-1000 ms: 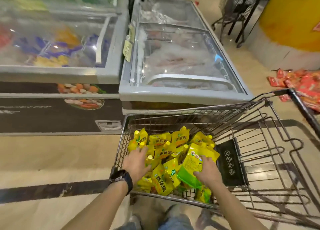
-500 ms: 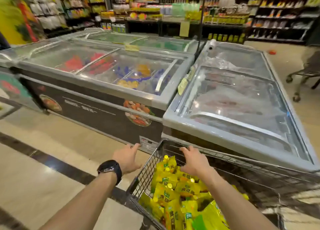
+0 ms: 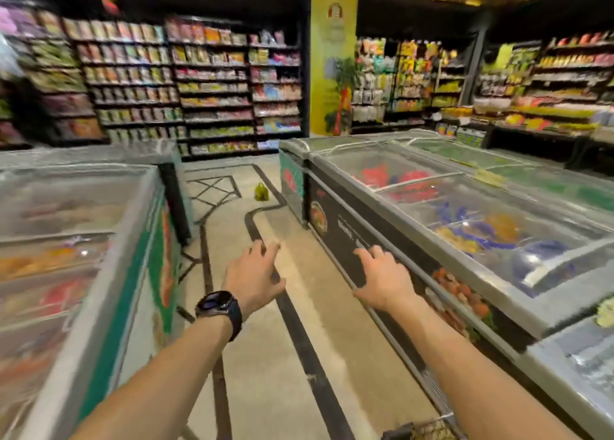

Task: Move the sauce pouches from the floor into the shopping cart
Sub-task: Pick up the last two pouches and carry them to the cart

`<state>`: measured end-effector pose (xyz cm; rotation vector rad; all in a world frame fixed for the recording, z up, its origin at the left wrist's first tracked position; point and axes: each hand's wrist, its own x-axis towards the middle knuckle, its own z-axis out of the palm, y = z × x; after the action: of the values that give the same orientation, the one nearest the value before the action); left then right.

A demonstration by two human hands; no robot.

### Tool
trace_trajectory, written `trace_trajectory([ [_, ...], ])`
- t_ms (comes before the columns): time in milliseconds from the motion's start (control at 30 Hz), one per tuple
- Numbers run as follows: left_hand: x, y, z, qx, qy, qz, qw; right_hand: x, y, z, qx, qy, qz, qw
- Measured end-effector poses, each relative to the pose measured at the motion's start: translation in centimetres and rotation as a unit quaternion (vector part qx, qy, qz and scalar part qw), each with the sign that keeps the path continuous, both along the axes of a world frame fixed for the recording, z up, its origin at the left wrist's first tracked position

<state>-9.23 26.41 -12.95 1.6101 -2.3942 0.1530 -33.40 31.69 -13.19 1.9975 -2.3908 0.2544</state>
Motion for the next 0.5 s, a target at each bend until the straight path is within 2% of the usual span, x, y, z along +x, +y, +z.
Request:
trace_trajectory([
  [100, 5.3, -0.9, 0.2, -0.018, 0.009, 0.034, 0.999, 4.9, -2.4, 0.1, -0.02, -0.005, 0.045, 0.999],
  [233, 10.4, -3.1, 0.0, 0.001, -0.009, 0.064, 0.998, 9.7, -5.6, -0.4, 0.011, -0.005, 0.072, 0.997],
  [500, 15.6, -10.6, -0.4, 0.029, -0.075, 0.096, 0.992, 13.8, -13.3, -0.9, 0.034, 0.009, 0.086, 0.996],
])
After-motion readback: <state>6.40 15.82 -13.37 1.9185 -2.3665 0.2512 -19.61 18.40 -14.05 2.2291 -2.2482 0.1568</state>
